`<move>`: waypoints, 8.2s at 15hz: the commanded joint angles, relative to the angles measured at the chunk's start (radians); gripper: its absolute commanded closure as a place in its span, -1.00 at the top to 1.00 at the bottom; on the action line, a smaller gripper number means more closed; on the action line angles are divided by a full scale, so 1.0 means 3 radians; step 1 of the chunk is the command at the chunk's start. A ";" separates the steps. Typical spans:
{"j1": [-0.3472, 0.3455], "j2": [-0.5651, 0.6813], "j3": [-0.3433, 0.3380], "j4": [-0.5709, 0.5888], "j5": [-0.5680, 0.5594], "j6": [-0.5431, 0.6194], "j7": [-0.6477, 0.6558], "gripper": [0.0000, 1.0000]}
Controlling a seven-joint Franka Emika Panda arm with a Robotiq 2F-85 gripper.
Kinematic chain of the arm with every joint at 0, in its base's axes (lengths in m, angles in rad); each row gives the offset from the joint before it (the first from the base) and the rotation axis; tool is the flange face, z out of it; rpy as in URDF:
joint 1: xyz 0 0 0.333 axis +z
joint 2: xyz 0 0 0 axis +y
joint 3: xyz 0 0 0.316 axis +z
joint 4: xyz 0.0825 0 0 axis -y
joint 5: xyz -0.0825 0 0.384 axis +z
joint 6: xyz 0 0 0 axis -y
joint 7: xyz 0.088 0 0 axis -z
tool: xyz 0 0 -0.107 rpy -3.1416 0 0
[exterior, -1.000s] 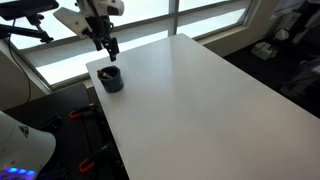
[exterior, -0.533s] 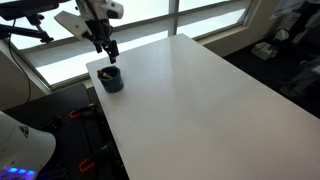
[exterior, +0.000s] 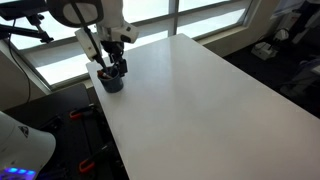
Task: Remove the marker from the mug
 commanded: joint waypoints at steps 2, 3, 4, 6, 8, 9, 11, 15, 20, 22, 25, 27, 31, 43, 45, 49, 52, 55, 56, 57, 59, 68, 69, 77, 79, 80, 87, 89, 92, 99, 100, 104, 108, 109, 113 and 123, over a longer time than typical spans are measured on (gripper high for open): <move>-0.0077 0.0477 0.0071 0.0198 0.0443 0.0102 -0.0034 1.00; -0.0101 0.0505 0.0099 0.0237 0.0467 0.0039 -0.0037 1.00; -0.0116 0.0519 0.0119 0.0277 0.0396 -0.0046 0.0003 1.00; -0.0124 0.0512 0.0156 0.0384 0.0268 -0.0282 0.0074 1.00; -0.0129 0.0493 0.0182 0.0531 0.0205 -0.0608 0.0058 1.00; -0.0117 0.0479 0.0192 0.0620 0.0156 -0.0794 0.0083 1.00; -0.0078 0.0477 0.0207 0.0773 0.0021 -0.1060 0.0188 1.00; -0.0086 0.0584 0.0200 0.0980 -0.0006 -0.1382 0.0456 1.00; -0.0086 0.0819 0.0214 0.0985 0.0167 -0.1429 0.0677 1.00; -0.0085 0.0919 0.0227 0.0986 0.0218 -0.1435 0.0693 1.00; -0.0106 0.1036 0.0225 0.0997 0.0252 -0.1455 0.0660 0.54; -0.0114 0.1088 0.0229 0.1009 0.0261 -0.1479 0.0656 0.31; -0.0109 0.1141 0.0234 0.1052 0.0269 -0.1519 0.0672 -0.33; -0.0143 0.1109 0.0242 0.1132 0.0258 -0.1742 0.0585 -0.84; -0.0148 0.1087 0.0249 0.1146 0.0252 -0.1813 0.0512 -0.84; -0.0151 0.1092 0.0248 0.1204 0.0224 -0.1939 0.0307 -0.84; -0.0154 0.1094 0.0243 0.1226 0.0209 -0.1985 0.0209 -0.84; -0.0106 0.1089 0.0201 0.1218 0.0028 -0.1945 0.0302 -0.84; -0.0051 0.1034 0.0174 0.1114 -0.0162 -0.1855 0.0421 -0.84; -0.0001 0.1046 0.0157 0.1110 -0.0366 -0.1844 0.0546 -0.84; 0.0086 0.0972 0.0175 0.1105 -0.0693 -0.1871 0.0788 -0.84; 0.0252 0.0799 0.0286 0.1151 -0.1160 -0.1920 0.1040 -0.84; 0.0266 0.0773 0.0283 0.1141 -0.1216 -0.1881 0.1075 -0.83; 0.0164 0.0304 0.0260 0.0791 -0.1605 -0.1328 0.0912 1.00; 0.0134 0.0220 0.0271 0.0701 -0.1508 -0.1230 0.0797 1.00; 0.0121 0.0175 0.0281 0.0636 -0.1430 -0.1119 0.0678 1.00; 0.0142 0.0008 0.0325 0.0395 -0.1101 -0.0790 0.0267 1.00; 0.0157 0.0002 0.0350 0.0384 -0.1020 -0.0807 0.0174 1.00; 0.0173 0.0019 0.0381 0.0384 -0.1090 -0.0861 0.0117 1.00; 0.0166 0.0048 0.0403 0.0345 -0.1291 -0.0946 -0.0194 1.00; 0.0164 0.0054 0.0401 0.0340 -0.1290 -0.0949 -0.0275 1.00; 0.0149 0.0064 0.0387 0.0315 -0.1287 -0.0945 -0.0487 0.74; 0.0115 0.0084 0.0361 0.0297 -0.1381 -0.0939 -0.0540 0.71; 0.0099 0.0093 0.0347 0.0294 -0.1432 -0.0935 -0.0537 0.80; 0.0035 0.0131 0.0292 0.0273 -0.1659 -0.0895 -0.0515 0.70; 0.0072 0.0264 0.0366 0.0046 -0.1753 -0.0188 -0.0839 0.66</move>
